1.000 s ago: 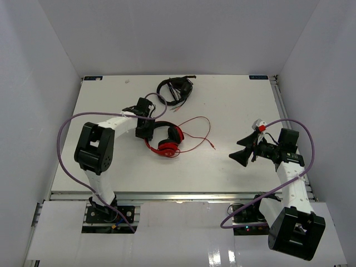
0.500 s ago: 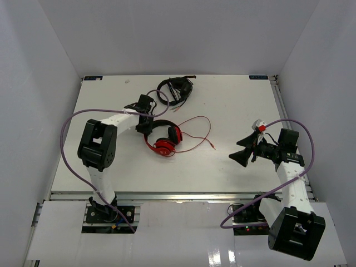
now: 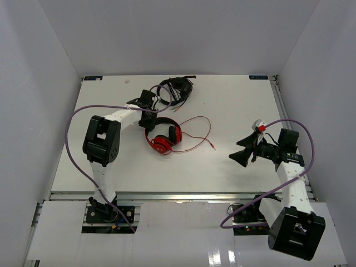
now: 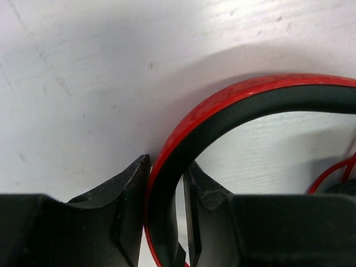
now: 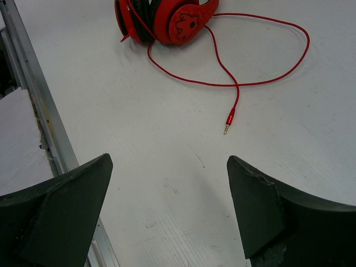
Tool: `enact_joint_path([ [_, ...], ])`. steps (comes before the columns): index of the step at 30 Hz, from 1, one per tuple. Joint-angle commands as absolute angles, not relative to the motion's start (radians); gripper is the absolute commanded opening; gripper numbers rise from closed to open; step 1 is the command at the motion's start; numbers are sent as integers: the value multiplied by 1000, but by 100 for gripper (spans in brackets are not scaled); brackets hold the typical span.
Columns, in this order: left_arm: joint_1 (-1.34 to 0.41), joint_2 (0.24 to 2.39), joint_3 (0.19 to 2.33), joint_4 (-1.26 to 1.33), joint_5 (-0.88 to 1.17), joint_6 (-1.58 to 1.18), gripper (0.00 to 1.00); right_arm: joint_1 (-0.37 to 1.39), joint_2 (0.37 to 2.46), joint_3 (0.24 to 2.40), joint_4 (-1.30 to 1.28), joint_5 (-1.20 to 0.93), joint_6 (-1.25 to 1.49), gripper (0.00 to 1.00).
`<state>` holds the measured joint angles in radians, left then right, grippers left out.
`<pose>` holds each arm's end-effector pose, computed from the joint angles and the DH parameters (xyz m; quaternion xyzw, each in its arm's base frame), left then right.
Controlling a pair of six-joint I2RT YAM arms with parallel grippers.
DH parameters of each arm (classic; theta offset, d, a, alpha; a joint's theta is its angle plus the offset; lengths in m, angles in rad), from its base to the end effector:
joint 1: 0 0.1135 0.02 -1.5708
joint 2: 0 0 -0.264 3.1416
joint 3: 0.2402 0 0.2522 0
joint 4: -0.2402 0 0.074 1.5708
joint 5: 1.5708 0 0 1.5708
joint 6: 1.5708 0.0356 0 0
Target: Wrap the headphones
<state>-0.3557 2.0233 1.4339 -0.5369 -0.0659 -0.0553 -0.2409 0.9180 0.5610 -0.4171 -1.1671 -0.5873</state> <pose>0.3941 -0.1439 0.1658 0.1387 0.9650 -0.0135 0.2222 0.1759 -0.0095 0.2323 -0.3431 0.7208 0.3347 0.5007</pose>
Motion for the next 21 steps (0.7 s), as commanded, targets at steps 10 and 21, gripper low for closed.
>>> enact_joint_path([
  [10, -359, 1926, 1318, -462, -3, -81, 0, -242, 922, 595, -449, -1195, -644, 90],
  [21, -359, 1122, 966, -429, 113, -423, 0, 64, 756, 571, -676, -1027, -1207, 90],
])
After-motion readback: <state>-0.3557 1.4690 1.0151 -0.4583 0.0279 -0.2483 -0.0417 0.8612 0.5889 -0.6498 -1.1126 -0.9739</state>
